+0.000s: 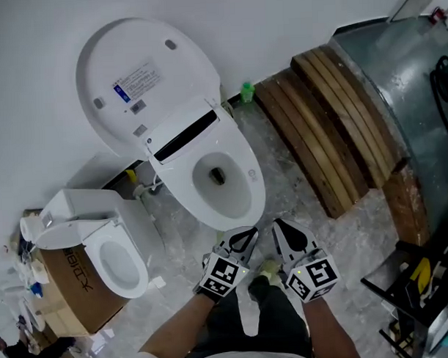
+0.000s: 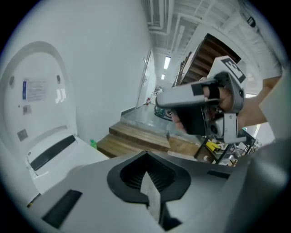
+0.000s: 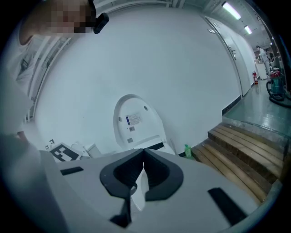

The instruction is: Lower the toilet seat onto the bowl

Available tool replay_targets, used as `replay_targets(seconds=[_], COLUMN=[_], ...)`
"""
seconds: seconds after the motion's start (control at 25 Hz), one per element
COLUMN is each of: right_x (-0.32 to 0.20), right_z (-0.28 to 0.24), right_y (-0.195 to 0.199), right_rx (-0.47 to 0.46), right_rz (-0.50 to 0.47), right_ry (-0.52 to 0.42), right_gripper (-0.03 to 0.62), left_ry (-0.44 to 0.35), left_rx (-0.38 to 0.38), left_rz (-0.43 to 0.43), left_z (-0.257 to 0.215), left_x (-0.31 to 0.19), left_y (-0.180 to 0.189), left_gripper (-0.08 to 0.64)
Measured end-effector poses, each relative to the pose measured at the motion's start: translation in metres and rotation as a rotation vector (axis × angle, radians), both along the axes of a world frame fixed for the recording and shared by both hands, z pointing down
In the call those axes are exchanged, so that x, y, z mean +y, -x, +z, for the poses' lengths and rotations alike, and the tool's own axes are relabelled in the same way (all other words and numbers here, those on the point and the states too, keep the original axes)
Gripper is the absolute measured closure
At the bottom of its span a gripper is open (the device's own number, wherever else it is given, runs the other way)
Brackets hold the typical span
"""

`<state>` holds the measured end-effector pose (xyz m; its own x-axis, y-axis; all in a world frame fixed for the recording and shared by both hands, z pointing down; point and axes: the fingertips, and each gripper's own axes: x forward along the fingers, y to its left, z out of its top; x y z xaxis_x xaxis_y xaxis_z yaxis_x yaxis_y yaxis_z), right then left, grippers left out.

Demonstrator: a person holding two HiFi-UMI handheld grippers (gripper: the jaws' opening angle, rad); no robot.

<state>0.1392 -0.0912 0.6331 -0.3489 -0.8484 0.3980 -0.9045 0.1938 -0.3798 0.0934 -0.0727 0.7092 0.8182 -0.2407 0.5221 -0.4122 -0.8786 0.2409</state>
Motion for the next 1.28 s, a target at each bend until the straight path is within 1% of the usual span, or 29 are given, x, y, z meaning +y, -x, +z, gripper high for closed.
replay_targets(seconds=[0.2,0.36,0.48,0.6,0.8,0.92,1.04,1.28], right_x=[0.010,0.020,0.028,0.029,0.051,0.060,0.067,0.089], right_z=[-0.083,-0.144,-0.187,-0.226,-0.283,-0.312,-0.331,-0.347], right_y=[-0.006,-0.010,-0.007,-0.008,-0.010,-0.007,-0.004,0.007], right_rx=[0.031,0.054,0.076,0.102,0.135,0.154,0.166,0.187], right_rz=[-0.018,-0.026,-0.049,-0.064,-0.067,-0.079,-0.082,-0.106], right_ry=[-0.056,-0.113,-0.172,-0.253,-0.330,-0.383,-0.412,-0.450], right_gripper=[0.577,0.577,0.577,0.577,0.578,0.578,0.578,0.578], left_ry=[-0.070,-0.116,-0.157,-0.221,-0.302,-0.352,-0.393,-0.423], left_rx=[0.074,0.153,0.198,0.234,0.272,0.295,0.313,0.329], left_rz=[-0.048,-0.092,-0.109,-0.117,-0.133,-0.142,-0.161,-0.209], left_z=[-0.117,-0.203,-0.256,-0.300,-0.361,-0.389,-0.407,-0.428], left_x=[-0.001,0.002,0.009,0.009,0.030,0.037,0.043,0.061], left_y=[-0.004,-0.008,-0.010,-0.014,-0.017,-0.015,-0.012,0.003], left_gripper=[0.549,0.549,0.549,0.549,0.549,0.549,0.549,0.549])
